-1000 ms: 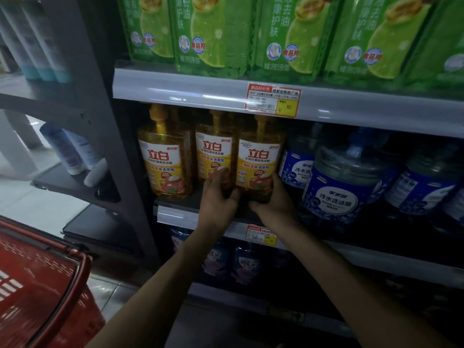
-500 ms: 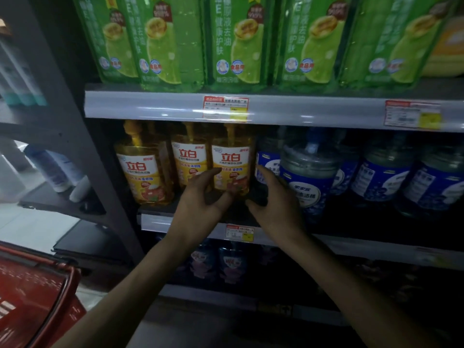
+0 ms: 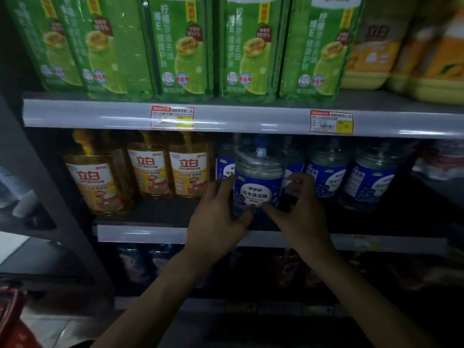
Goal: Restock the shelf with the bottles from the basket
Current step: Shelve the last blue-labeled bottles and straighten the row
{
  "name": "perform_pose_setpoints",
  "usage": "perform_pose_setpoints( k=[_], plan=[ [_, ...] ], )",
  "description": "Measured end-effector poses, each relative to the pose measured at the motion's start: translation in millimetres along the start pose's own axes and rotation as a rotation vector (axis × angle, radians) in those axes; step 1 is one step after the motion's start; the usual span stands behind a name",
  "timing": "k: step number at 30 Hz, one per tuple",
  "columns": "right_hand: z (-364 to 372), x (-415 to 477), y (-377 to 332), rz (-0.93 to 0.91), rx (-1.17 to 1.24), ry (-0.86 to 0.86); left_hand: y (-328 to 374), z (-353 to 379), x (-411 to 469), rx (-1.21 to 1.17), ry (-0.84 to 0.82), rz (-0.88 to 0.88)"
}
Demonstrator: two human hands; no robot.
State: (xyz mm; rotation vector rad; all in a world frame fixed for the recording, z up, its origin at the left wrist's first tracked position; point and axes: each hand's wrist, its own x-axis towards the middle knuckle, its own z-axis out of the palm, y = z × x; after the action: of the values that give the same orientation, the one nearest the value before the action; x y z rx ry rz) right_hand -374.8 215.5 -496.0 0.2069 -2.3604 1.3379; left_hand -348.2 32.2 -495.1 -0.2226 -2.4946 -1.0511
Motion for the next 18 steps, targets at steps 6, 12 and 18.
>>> perform_pose_setpoints(
  k=[6, 12, 18],
  plan=[
    [22.5, 25.9, 32.0, 0.095, 0.029, -0.118, -21.8, 26.4, 21.5, -0.082, -0.075, -0.155],
    [42.8, 41.9, 47.0, 0.172, 0.156, -0.168, -46.1, 54.6, 43.4, -0.338, -0.096, -0.274],
    [43.5, 49.9, 54.9, 0.227, 0.257, -0.148, -44.2, 60.7, 55.0, -0.57, -0.051, -0.271]
  ],
)
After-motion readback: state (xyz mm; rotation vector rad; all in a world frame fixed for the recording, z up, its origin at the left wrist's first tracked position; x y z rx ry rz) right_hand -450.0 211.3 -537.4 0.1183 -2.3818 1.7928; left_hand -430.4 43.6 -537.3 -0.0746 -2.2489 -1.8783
